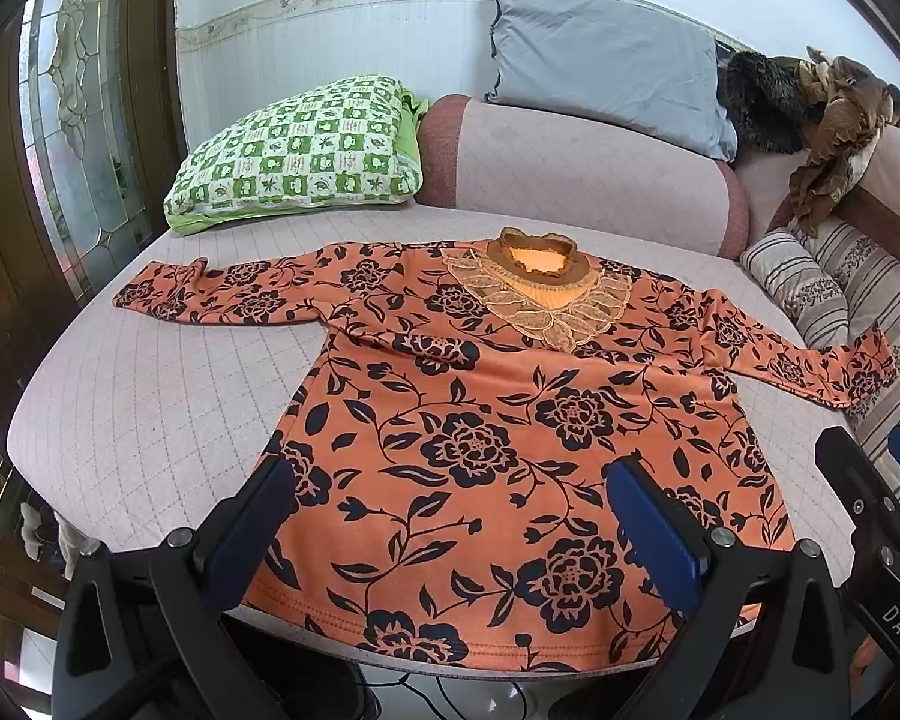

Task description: Fold small clothes

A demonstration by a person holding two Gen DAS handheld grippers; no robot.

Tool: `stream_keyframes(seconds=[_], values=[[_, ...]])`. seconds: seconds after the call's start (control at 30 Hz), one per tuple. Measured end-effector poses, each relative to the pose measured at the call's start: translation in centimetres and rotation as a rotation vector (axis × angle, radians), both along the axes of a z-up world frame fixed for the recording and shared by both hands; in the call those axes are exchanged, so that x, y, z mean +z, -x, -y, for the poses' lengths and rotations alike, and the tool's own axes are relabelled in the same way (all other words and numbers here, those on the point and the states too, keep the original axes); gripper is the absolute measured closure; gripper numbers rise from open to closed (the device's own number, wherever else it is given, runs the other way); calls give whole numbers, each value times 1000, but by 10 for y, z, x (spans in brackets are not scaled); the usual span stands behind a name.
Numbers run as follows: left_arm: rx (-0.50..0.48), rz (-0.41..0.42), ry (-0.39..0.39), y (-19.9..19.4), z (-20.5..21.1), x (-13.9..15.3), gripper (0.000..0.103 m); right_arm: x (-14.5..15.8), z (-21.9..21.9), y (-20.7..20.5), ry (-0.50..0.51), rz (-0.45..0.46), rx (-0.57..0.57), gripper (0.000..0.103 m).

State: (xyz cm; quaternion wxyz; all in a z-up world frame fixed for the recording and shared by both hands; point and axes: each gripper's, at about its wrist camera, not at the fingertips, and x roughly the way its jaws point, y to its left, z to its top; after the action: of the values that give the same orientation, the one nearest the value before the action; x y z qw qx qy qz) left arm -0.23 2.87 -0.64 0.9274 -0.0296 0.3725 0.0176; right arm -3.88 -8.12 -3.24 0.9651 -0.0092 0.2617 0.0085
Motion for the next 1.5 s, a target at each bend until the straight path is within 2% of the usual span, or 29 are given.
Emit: stream_keyframes(seconds=[0.63, 0.8, 0.87, 0.97, 1.1, 1.17, 1.2, 1.27, 1.3, 1.37, 1.5], values=[[4, 1, 3, -1, -1, 0, 0, 1, 0, 0, 2, 7, 5, 0], [13, -17, 17, -12, -16, -6, 0, 2, 22, -4, -43, 14, -3, 0], [26, -28, 24, -21, -26, -12, 0, -2, 46, -12, -103, -17, -23, 0], [53, -57, 6, -37, -41, -26, 0, -13, 105, -31, -218, -66, -80, 0], [84, -121, -10, -61, -60, -51, 0, -33, 222, -67, -460, -113, -262, 2], [89, -139, -20, -69, -65, -60, 0, -38, 279, -85, -516, -113, -374, 10], [87, -150, -24, -73, -66, -66, 0, -39, 298, -92, -511, -110, -414, 12], [77, -167, -32, -82, -68, -75, 0, -38, 340, -109, -487, -90, -506, 26], [72, -169, -37, -85, -68, -78, 0, -37, 354, -115, -486, -85, -536, 29], [65, -162, -41, -93, -68, -81, 0, -33, 383, -130, -470, -75, -598, 30], [43, -133, -27, -112, -69, -84, 0, -30, 415, -163, -362, -97, -711, 30]])
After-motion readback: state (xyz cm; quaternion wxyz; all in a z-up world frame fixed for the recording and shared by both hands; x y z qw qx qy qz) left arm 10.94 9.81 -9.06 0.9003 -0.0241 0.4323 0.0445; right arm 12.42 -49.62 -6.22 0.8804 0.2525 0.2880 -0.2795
